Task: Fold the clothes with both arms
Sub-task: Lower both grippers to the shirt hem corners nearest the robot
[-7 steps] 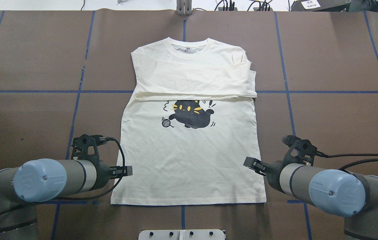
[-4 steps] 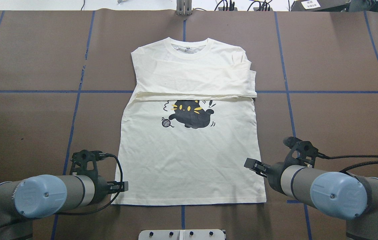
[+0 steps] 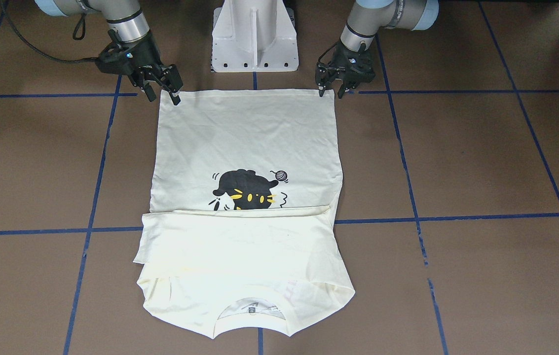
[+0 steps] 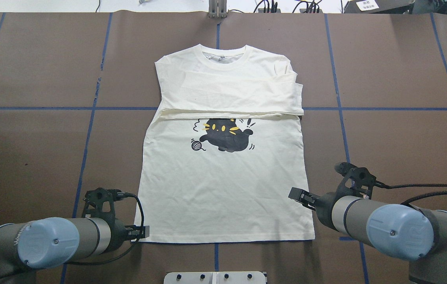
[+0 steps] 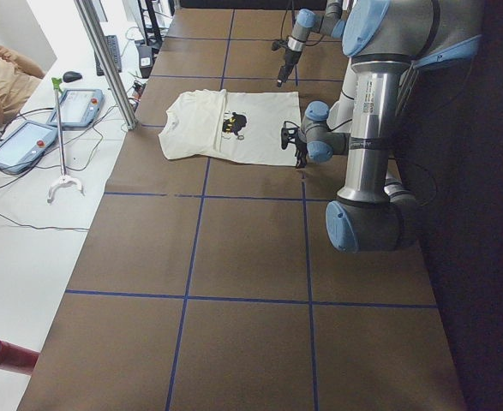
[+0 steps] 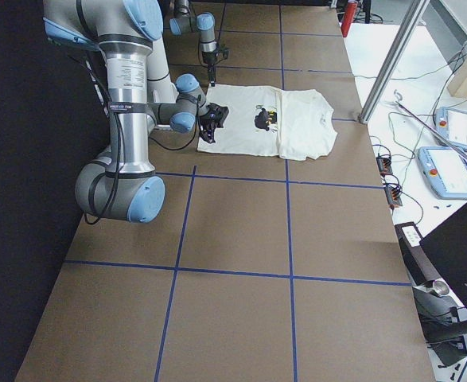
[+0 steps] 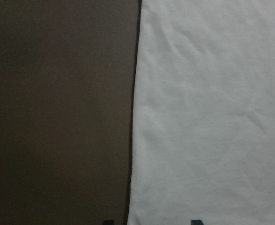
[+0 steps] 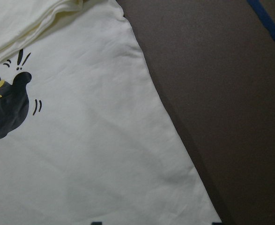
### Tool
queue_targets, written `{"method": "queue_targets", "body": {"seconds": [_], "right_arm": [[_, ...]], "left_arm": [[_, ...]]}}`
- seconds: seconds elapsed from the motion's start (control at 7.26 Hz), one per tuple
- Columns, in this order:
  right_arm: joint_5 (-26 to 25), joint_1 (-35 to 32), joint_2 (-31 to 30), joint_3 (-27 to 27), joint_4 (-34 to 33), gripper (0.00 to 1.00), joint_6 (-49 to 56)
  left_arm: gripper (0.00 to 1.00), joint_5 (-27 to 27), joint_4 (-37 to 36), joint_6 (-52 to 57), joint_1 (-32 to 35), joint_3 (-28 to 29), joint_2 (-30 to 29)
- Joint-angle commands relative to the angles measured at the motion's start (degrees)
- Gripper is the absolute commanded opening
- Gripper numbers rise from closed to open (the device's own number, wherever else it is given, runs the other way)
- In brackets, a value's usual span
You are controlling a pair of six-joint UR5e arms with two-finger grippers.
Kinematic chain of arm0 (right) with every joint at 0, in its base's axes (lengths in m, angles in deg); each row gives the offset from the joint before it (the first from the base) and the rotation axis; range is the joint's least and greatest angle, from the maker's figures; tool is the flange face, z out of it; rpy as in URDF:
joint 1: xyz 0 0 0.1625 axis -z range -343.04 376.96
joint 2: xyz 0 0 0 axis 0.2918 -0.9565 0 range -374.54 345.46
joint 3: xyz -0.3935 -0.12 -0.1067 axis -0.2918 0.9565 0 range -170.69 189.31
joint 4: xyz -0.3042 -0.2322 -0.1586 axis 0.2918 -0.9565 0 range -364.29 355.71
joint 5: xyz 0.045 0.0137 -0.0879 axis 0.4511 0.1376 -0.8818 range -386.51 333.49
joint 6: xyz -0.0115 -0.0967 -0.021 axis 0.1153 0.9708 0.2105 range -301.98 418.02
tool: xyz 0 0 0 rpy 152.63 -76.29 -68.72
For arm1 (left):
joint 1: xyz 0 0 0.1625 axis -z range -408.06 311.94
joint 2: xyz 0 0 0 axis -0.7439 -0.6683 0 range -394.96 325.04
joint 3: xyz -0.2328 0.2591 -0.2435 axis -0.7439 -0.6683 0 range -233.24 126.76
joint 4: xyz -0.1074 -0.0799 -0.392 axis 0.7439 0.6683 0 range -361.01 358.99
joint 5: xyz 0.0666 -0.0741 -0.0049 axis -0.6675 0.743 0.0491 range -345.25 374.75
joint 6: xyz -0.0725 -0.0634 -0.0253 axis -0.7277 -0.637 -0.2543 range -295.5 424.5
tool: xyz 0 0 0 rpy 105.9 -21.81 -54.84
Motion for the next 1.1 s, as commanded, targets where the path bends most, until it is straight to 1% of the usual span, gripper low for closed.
{"method": "queue_targets", "body": {"seconds": [0.0,0.41,0.83,0.96], "right_arm": [[-0.16,0.06,0.0,0.03,0.0,0.83,0.0],[-0.25,0.06,0.0,0.03,0.09,0.83,0.0],[-0.25,0.23,0.0,0.03,0.18,0.83,0.0],[-0.25,0.24,0.0,0.03,0.09,0.83,-0.09]], "left_arm": [[0.56,0.0,-0.07,0.0,-0.31,0.0,0.04],[0.39,0.0,-0.07,0.0,-0.31,0.09,0.04],[0.39,0.0,-0.07,0.0,-0.31,0.09,0.04],[0.34,-0.09,-0.07,0.0,-0.31,0.09,0.04]]}}
